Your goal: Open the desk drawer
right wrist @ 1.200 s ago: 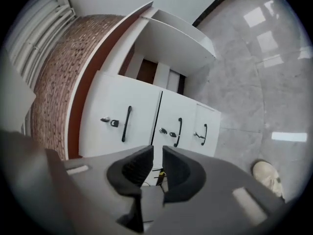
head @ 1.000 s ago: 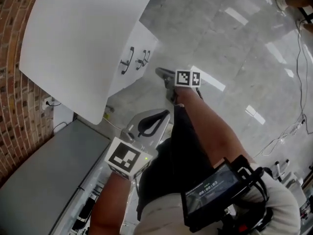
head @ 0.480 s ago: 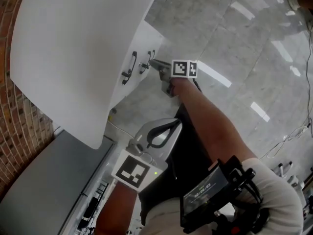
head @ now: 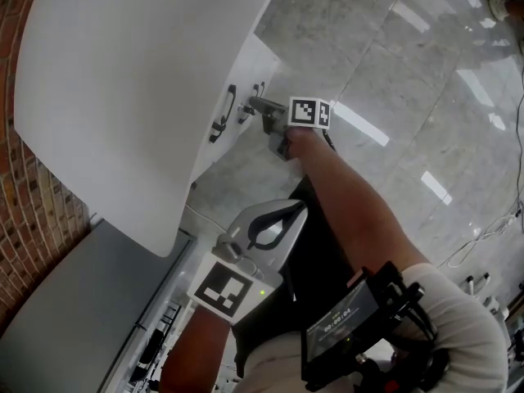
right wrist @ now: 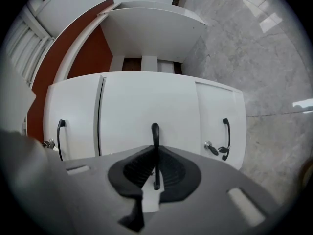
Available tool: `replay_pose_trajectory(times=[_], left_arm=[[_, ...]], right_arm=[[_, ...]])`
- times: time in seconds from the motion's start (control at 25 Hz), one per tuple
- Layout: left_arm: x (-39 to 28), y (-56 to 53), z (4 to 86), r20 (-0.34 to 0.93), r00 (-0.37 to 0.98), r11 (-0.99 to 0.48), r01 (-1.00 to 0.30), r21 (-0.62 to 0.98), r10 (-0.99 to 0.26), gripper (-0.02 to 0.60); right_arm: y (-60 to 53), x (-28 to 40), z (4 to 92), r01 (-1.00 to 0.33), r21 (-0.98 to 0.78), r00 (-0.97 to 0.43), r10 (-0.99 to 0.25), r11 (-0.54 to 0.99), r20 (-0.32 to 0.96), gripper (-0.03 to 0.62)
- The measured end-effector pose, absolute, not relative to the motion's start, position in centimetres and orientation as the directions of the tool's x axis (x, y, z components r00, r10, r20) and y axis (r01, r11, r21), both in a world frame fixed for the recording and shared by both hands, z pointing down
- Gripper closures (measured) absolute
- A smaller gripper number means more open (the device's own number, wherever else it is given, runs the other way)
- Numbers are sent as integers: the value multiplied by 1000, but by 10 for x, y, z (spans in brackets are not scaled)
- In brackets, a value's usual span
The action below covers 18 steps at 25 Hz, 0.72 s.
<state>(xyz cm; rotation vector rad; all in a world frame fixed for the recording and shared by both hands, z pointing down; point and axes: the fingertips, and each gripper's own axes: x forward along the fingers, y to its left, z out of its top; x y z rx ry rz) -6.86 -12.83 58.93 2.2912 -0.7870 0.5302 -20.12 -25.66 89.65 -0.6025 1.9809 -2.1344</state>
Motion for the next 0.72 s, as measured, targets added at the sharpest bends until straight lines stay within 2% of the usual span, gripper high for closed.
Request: replay_pose_trajectory(times=[0.36,0.72], left_arm=[[-64,-130,581,531,746,-607,-651,455,-401,575],[-59,-122,574,514,762,-599,-637,486,-394,575]], right_arm=[[-250,-196,891,-160,-980,-904,-381,-117,193,577],[-227,-156,893,-191,-971,-892,-389,-141,232,577]])
